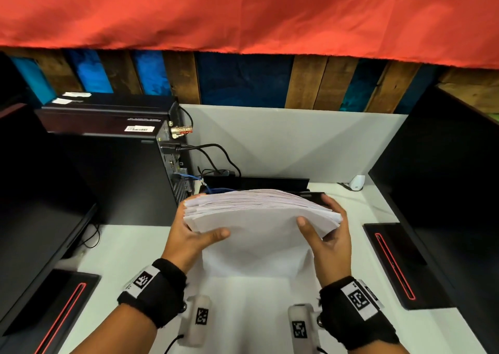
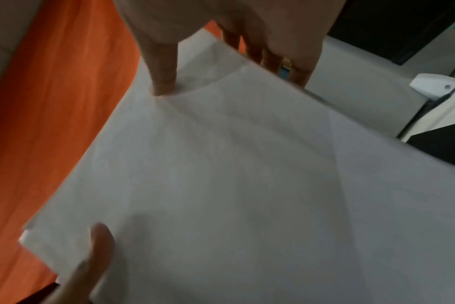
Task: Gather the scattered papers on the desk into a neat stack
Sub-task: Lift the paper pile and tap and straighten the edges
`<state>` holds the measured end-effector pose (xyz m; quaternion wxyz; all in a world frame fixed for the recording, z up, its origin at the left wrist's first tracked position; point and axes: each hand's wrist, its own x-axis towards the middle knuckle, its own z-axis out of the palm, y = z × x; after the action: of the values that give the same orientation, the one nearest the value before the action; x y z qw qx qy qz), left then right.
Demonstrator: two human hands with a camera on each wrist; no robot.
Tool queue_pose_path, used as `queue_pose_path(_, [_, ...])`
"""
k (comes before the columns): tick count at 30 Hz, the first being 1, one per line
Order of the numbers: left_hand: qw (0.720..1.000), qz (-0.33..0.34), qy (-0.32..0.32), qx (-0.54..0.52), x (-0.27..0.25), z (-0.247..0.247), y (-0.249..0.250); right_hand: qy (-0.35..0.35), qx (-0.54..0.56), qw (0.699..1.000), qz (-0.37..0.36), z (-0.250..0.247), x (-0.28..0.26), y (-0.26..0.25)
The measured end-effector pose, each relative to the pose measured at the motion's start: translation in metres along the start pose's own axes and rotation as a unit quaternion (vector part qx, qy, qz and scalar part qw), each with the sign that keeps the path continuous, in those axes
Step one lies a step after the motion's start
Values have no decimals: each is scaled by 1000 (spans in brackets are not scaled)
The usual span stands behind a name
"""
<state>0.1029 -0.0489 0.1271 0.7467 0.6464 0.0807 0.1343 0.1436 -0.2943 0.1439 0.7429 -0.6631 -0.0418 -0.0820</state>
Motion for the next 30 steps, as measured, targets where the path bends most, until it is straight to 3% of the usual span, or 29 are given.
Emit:
queue_pose_path(4, [999,-31,-14,18,5,2,-6,-86,3,995,50,-3,7,-1])
queue_pose_path(12, [997,-44,-48,38,12,10,6,-120,-31,991,55,-4,12,-3])
queue_pose_path(17, [997,25,68,19,4,38,14,-56,-28,997,40,8,13,-7])
queue_pose_path(21, [990,80,108,37,-2,44,23,-24,-18,999,15,10,3,-18])
queue_pose_path(27, [996,-36,81,12,-6,30,11,-58,-23,996,67,6,4,-4])
queue_pose_path(30, [997,-29,73,-11,-5,33,16,-64,-12,997,50,7,4,-8])
